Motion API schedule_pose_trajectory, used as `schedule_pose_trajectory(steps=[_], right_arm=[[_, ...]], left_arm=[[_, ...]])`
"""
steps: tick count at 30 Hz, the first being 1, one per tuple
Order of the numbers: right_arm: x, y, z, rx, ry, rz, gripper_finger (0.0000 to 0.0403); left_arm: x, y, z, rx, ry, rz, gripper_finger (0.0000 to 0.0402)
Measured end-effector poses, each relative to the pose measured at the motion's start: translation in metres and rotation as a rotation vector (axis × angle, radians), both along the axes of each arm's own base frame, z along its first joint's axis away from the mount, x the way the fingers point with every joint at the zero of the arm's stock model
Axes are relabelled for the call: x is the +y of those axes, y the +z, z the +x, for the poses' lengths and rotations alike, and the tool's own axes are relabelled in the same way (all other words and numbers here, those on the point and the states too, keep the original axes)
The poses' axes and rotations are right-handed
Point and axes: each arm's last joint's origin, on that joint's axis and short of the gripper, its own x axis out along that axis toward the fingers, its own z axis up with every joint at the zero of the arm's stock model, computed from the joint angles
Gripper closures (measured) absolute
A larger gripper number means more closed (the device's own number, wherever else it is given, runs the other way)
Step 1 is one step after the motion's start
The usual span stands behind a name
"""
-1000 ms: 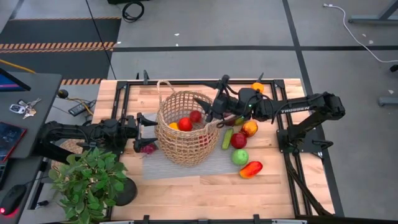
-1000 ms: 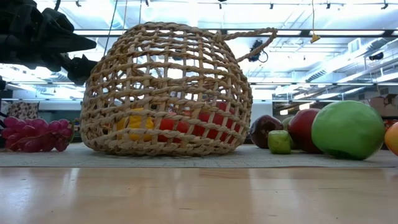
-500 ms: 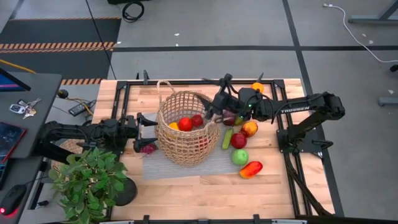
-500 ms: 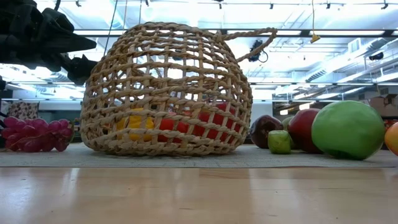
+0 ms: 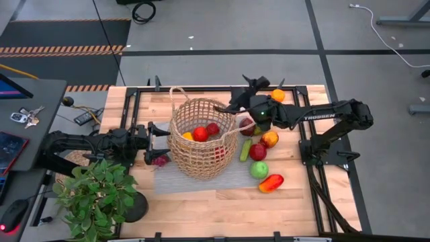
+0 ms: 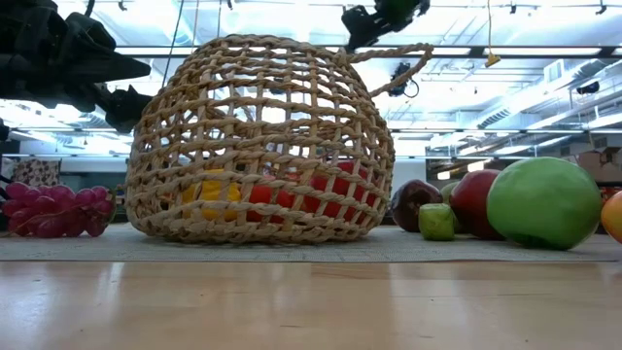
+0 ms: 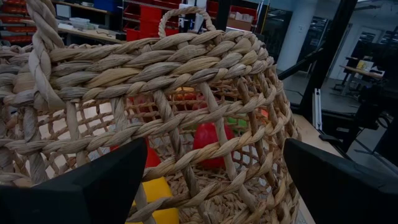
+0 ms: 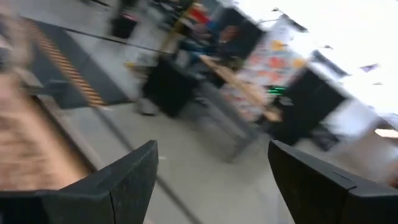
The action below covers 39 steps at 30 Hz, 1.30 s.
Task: Build produce basket
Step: Put the green apple into the brown basket
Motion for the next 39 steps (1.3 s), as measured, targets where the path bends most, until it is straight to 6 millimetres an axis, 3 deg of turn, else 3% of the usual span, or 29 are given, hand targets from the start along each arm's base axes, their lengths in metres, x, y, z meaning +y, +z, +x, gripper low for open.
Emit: schedule_pose_trajectory(steps=[7,12,23,33,39], right_arm=[[-0.017,-0.009,0.002,-0.079,0.350,0.410,0.0095],[-0.020,-0.004,-0.009,0.023,0.315,0.495,0.0095],[-0.026,0.022,-0.053,0.054,0.294,0.694,0.0095],[0.009,0.044,-0.092,-0.050,0.340,0.804,0.0095],[0.029,0.037,-0.120,-0.012,0.178,0.936,0.0095]], left_arm=[[0.000,0.000,0.000,0.000,0.000,0.000,0.0015],[0.000,0.000,0.000,0.000,0.000,0.000,0.0015],[0.000,0.000,0.000,0.000,0.000,0.000,0.0015],[0.000,0.000,0.000,0.000,0.000,0.000,0.0015],[0.000,0.000,0.000,0.000,0.000,0.000,0.0015]])
